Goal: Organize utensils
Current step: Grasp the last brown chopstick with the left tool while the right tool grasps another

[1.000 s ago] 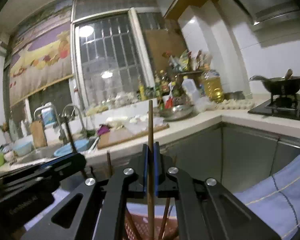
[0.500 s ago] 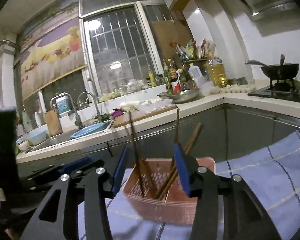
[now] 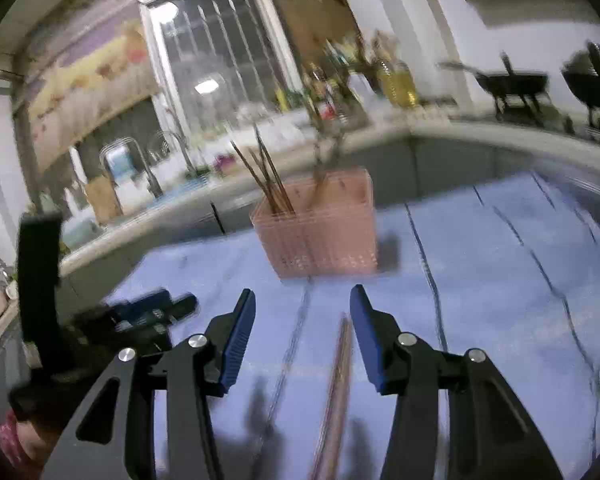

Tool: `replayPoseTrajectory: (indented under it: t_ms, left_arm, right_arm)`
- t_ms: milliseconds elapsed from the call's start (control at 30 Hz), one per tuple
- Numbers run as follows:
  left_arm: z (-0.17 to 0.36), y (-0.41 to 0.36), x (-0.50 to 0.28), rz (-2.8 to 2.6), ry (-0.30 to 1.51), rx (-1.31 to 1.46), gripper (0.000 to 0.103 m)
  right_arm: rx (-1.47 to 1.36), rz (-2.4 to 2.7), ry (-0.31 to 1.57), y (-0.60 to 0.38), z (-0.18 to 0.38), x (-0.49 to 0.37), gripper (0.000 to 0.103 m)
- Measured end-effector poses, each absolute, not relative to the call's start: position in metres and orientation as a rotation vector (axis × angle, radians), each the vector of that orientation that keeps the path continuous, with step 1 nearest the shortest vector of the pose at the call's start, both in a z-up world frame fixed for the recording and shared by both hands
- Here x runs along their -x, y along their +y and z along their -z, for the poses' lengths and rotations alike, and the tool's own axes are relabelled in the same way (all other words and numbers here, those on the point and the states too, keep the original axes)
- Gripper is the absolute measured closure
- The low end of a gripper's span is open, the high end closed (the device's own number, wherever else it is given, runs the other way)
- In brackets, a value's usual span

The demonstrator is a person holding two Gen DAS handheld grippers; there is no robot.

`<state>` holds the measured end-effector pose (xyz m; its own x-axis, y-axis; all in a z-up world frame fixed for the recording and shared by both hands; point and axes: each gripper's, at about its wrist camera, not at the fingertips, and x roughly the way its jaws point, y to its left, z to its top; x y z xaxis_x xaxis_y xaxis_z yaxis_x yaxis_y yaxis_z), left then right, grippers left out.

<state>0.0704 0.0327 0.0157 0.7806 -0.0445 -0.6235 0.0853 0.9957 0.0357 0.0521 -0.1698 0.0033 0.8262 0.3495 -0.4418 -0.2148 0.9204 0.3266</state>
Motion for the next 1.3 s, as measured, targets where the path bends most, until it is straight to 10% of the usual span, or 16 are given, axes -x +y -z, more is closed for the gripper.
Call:
replayPoseTrajectory:
  t_ms: [367, 933, 1067, 1300]
  left_arm:
    - [0.034, 0.027, -0.046, 0.082, 0.803, -0.065, 0.069]
    - [0.039, 0.0, -0.05, 0.162, 0.841, -0.081, 0.069]
    - [0.039, -0.021, -0.059, 0.193, 0.847, -0.093, 0.042]
    - [0.055, -0.059, -0.079, 0.197, 0.877, -0.184, 0.042]
  right_arm:
    - [-0.172, -0.274, 0.818, -0.161, 0.069, -0.034, 0.082]
    - [-0.111, -0.242, 0.849, -0.152, 0.082, -0.041, 0.096]
    - [-0.195, -0.193, 0.849, -0.18, 0.084, -0.038, 0.096]
    - [-0.241, -0.239, 0.871, -0.191, 0.087, -0.024, 0.096]
